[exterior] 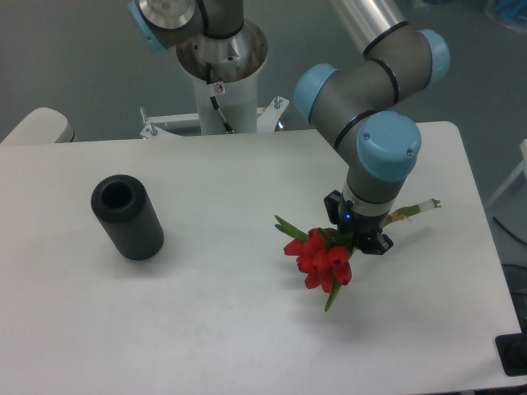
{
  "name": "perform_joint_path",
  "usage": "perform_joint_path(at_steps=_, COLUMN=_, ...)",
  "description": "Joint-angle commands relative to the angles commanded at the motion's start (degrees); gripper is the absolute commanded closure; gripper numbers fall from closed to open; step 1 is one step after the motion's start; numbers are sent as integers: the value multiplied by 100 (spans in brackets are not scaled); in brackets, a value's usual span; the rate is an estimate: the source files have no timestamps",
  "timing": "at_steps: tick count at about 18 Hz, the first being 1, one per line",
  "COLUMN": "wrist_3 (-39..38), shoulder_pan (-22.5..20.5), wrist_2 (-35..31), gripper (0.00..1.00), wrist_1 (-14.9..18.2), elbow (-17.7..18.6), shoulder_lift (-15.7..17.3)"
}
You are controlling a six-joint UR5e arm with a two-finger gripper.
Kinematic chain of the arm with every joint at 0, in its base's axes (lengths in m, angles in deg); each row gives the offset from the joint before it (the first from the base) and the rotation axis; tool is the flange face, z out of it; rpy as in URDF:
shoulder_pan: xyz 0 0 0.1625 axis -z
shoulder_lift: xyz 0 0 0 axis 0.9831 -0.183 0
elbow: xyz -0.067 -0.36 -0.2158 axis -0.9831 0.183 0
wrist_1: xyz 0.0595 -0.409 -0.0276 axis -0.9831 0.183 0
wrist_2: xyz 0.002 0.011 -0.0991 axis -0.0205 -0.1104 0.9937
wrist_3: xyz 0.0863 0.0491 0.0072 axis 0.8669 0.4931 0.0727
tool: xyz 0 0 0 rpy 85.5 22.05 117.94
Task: Place the flowers on the table
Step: 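Carry the red tulips in the gripper toward the black vase, lowering them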
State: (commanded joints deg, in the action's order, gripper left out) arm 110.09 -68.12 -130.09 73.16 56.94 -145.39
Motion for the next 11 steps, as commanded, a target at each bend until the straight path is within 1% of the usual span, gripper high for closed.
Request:
perform_joint_path(at_steps=3, wrist_3=0, shoulder_pan=18, wrist_2=0, gripper=97, wrist_1=0, elbow=17, shoulder_lift=17)
perform_joint_path(at_steps=7, wrist_3=-17, shoulder_pan=70, wrist_2=-9, gripper=95, wrist_1=61, elbow=114, shoulder_lift=122)
perform_joint_path(at_steps=9, wrist_3=-35, shoulder_pan=106, wrist_2=-9, gripper=95, wrist_1=62, elbow=315, shoulder_lift=245)
perform_joint_path(at_steps=11, wrist_3=-35, shoulder_pan=106, wrist_2=-9, gripper=96, wrist_1=0, elbow=745, shoulder_lift=412)
